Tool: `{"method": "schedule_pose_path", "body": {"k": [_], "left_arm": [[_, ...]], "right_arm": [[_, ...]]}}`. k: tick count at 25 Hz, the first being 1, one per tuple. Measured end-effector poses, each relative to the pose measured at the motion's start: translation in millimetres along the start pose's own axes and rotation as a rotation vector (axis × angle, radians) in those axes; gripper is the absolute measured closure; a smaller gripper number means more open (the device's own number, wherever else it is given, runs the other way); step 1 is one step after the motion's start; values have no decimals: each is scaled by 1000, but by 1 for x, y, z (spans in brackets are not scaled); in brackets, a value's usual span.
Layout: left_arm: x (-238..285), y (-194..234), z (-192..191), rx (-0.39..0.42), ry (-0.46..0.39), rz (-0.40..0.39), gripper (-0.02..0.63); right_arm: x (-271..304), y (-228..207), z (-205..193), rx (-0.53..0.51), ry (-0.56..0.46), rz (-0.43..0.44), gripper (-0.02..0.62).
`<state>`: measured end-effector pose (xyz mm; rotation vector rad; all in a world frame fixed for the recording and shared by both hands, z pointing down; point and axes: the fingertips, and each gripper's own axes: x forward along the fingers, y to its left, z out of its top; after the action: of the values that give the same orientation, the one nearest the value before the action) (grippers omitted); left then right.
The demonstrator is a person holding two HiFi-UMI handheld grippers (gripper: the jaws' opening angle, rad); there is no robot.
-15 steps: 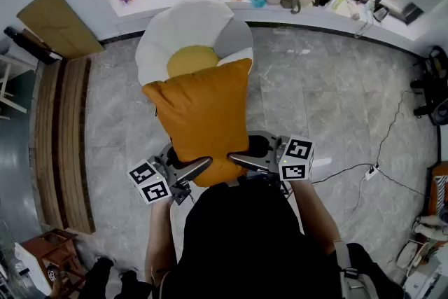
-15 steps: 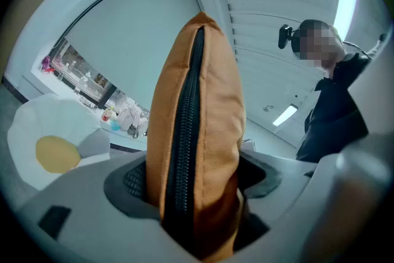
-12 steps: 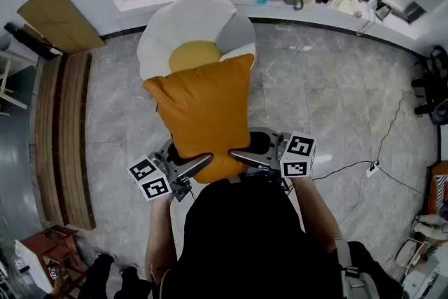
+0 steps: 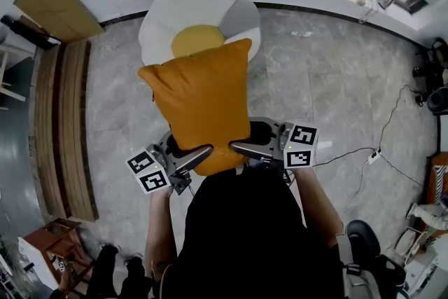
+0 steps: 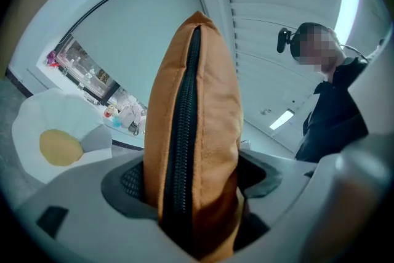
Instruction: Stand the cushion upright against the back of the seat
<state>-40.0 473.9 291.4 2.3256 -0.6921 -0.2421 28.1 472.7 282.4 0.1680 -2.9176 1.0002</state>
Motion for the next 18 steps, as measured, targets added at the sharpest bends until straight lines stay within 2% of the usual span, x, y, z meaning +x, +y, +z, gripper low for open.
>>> {"method": "schedule_pose_path", "body": {"k": [4,10,18], "left_arm": [[-12,3,-7,-13,6,-12,230],[-20,2,-25,-60,19,-55,221],[-13,21,-26,-126,-13,-30,222]], "right_arm": [[9,4,-10,10,6,-10,339],[9,7,-28,72,25,-15,299],[11,-14,-24,100,26,-5,282]]}}
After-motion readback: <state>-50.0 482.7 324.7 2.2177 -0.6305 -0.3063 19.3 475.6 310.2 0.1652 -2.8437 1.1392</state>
